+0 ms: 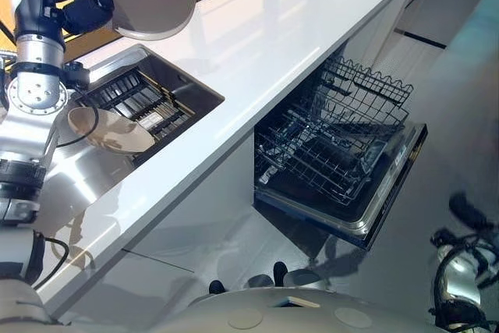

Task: Pick up plates and place into dishwasher.

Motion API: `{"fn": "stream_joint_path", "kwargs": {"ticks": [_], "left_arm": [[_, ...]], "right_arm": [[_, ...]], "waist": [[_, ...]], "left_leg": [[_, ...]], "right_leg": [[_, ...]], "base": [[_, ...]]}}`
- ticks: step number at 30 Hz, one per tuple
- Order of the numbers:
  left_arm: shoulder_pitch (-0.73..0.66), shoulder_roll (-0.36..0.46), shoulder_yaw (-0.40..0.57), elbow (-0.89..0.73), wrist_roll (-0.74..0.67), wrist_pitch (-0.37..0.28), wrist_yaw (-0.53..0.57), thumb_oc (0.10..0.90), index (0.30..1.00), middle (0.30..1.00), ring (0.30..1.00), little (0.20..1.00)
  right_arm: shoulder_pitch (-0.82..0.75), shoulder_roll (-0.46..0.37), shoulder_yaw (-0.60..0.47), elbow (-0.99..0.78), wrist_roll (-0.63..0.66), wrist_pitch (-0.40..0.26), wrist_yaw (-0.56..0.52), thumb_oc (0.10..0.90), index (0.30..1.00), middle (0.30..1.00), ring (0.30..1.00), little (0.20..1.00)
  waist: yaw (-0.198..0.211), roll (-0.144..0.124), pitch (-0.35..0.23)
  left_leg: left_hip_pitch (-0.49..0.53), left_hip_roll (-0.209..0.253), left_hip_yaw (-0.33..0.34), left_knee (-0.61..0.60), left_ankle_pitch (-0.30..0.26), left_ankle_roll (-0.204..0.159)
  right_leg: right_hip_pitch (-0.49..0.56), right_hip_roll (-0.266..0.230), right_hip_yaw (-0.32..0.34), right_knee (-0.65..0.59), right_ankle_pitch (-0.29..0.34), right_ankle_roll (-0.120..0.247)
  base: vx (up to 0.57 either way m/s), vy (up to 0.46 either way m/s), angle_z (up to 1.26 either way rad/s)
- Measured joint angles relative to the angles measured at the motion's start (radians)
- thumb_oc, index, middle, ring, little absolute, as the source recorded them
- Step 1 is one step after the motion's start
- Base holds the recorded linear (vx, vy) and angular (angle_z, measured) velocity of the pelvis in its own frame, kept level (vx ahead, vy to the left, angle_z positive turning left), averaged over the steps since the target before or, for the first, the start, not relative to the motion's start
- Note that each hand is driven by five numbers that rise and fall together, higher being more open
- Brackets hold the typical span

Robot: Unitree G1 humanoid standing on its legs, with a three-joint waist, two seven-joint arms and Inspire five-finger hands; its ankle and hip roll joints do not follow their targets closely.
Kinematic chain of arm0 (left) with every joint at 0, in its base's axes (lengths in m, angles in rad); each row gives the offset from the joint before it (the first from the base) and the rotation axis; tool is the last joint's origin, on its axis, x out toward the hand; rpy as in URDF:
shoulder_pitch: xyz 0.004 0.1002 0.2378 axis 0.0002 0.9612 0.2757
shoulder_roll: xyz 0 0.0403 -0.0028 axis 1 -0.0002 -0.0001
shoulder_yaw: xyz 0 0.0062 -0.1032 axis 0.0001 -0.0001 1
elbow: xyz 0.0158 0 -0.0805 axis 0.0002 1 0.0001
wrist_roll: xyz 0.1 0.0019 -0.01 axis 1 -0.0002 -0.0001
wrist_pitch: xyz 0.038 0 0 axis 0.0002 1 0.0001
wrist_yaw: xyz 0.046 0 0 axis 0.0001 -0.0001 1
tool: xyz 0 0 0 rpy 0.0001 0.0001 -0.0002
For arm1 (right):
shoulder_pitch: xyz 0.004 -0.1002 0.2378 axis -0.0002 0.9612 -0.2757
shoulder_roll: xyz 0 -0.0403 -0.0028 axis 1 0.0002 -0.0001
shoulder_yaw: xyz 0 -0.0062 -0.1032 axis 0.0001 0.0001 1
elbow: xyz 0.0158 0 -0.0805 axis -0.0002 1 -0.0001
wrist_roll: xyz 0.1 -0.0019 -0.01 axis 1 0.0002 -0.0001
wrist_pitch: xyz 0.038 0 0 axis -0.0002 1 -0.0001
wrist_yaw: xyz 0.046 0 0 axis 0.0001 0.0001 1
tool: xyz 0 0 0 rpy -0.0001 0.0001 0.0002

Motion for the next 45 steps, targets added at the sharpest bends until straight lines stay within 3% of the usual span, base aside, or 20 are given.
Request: {"fn": "stream_joint_path", "kwargs": {"ticks": [3, 6, 8, 10, 12, 16, 20, 24, 33, 39, 45], "left_arm": [[0.028, -0.022, 0.011, 0.0, 0.001, 0.0, 0.0, 0.1, 0.3, 0.3, 0.3, 0.2], [0.051, -0.035, 0.015, 0.0, 0.001, 0.0, 0.0, 0.1, 0.3, 0.3, 0.3, 0.2], [0.061, -0.041, 0.015, 0.0, 0.001, 0.0, -0.002, 0.1, 0.3, 0.3, 0.3, 0.2], [0.061, -0.046, 0.015, 0.0, 0.001, -0.004, -0.024, 0.1, 0.3, 0.3, 0.3, 0.2], [0.061, -0.061, 0.015, -0.002, 0.001, -0.025, -0.055, 0.1, 0.3, 0.3, 0.3, 0.2], [0.061, -0.084, 0.013, -0.055, 0.001, -0.028, -0.089, 0.1, 0.3, 0.3, 0.3, 0.2], [0.057, -0.1, -0.007, -0.124, 0.0, -0.027, -0.11, 0.1, 0.3, 0.3, 0.3, 0.2], [0.05, -0.128, -0.04, -0.156, 0.0, -0.028, -0.128, 0.1, 0.3, 0.3, 0.3, 0.2], [0.037, -0.173, -0.088, -0.156, 0.008, -0.028, -0.149, 0.1, 0.3, 0.3, 0.3, 0.2], [0.014, -0.2, -0.124, -0.152, 0.015, -0.028, -0.156, 0.1, 0.3, 0.3, 0.3, 0.2], [0.002, -0.203, -0.133, -0.133, 0.029, -0.027, -0.138, 0.1, 0.3, 0.3, 0.3, 0.2]], "right_arm": [[-0.037, -0.049, 0.037, -0.107, -0.075, -0.017, -0.027, 0.8, 0.9, 0.9, 0.9, 0.9], [-0.097, -0.077, 0.074, -0.199, -0.044, -0.05, 0.087, 0.8, 0.9, 0.9, 0.9, 0.9], [-0.128, -0.086, 0.149, -0.293, 0.123, -0.048, 0.349, 0.8, 0.9, 0.9, 0.9, 0.9], [-0.157, -0.085, 0.231, -0.314, 0.218, -0.046, 0.509, 0.8, 0.9, 0.9, 0.9, 0.9], [-0.179, -0.084, 0.298, -0.318, 0.255, -0.042, 0.597, 0.8, 0.9, 0.9, 0.9, 0.9], [-0.245, -0.081, 0.343, -0.332, 0.268, -0.041, 0.605, 0.8, 0.9, 0.9, 0.9, 0.9], [-0.441, -0.079, 0.359, -0.333, 0.263, -0.031, 0.536, 0.8, 0.9, 0.9, 0.9, 0.9], [-0.571, -0.084, 0.37, -0.342, 0.271, 0.005, 0.571, 0.8, 0.9, 0.9, 0.9, 0.9], [-0.638, -0.099, 0.48, -0.366, 0.449, 0.183, 0.733, 0.8, 0.9, 0.9, 0.9, 0.9], [-0.643, -0.053, 0.516, -0.366, 0.583, 0.303, 0.777, 0.8, 0.9, 0.9, 0.9, 0.9], [-0.647, -0.028, 0.538, -0.366, 0.67, 0.367, 0.779, 0.8, 0.9, 0.9, 0.9, 0.9]], "waist": [[0.007, 0.004, -0.002], [0.009, 0.004, -0.002], [0.012, 0.003, -0.002], [0.018, 0.003, -0.001], [0.033, 0.004, -0.001], [0.063, -0.001, 0.008], [0.081, -0.002, 0.012], [0.092, -0.003, 0.015], [0.118, -0.011, 0.021], [0.137, -0.018, 0.029], [0.144, -0.022, 0.035]], "left_leg": [[0.001, -0.001, 0.0, 0.0, 0.002, 0.006], [0.001, -0.002, 0.002, 0.0, 0.001, 0.007], [0.002, -0.001, 0.011, 0.0, 0.0, 0.007], [0.002, 0.0, 0.013, 0.0, 0.0, 0.007], [0.002, 0.0, 0.015, 0.0, -0.001, 0.006], [0.001, 0.0, 0.013, 0.0, -0.001, 0.006], [-0.001, -0.001, 0.005, 0.0, 0.0, 0.007], [0.001, 0.001, -0.02, 0.001, 0.002, 0.005], [-0.009, -0.002, -0.067, 0.001, 0.008, 0.007], [-0.019, -0.003, -0.09, 0.001, 0.017, 0.006], [-0.033, -0.006, -0.108, 0.003, 0.025, 0.007]], "right_leg": [[0.0, 0.0, 0.0, 0.001, 0.005, -0.006], [0.0, -0.001, 0.0, 0.001, 0.005, -0.006], [-0.002, 0.0, 0.001, 0.001, 0.005, -0.005], [-0.002, 0.0, 0.001, 0.001, 0.004, -0.005], [-0.002, 0.0, 0.0, 0.0, 0.003, -0.002], [0.0, -0.001, -0.004, -0.001, 0.002, -0.001], [0.003, -0.002, -0.011, -0.001, 0.004, -0.005], [0.017, -0.002, -0.038, -0.002, 0.0, -0.001], [0.029, -0.005, -0.077, -0.002, -0.01, 0.011], [0.034, -0.004, -0.088, -0.002, -0.011, 0.012], [0.032, -0.006, -0.087, -0.002, -0.011, 0.012]], "base": [[0.0, 0.005, -0.02], [0.0, 0.001, -0.02], [-0.01, -0.003, -0.05], [0.0, 0.0, 0.0], [0.0, 0.0, 0.0], [0.01, -0.021, 0.02], [0.01, -0.04, 0.04], [0.0, -0.058, 0.17], [0.0, -0.035, 0.14], [0.0, -0.019, 0.15], [0.0, -0.011, 0.12]]}}
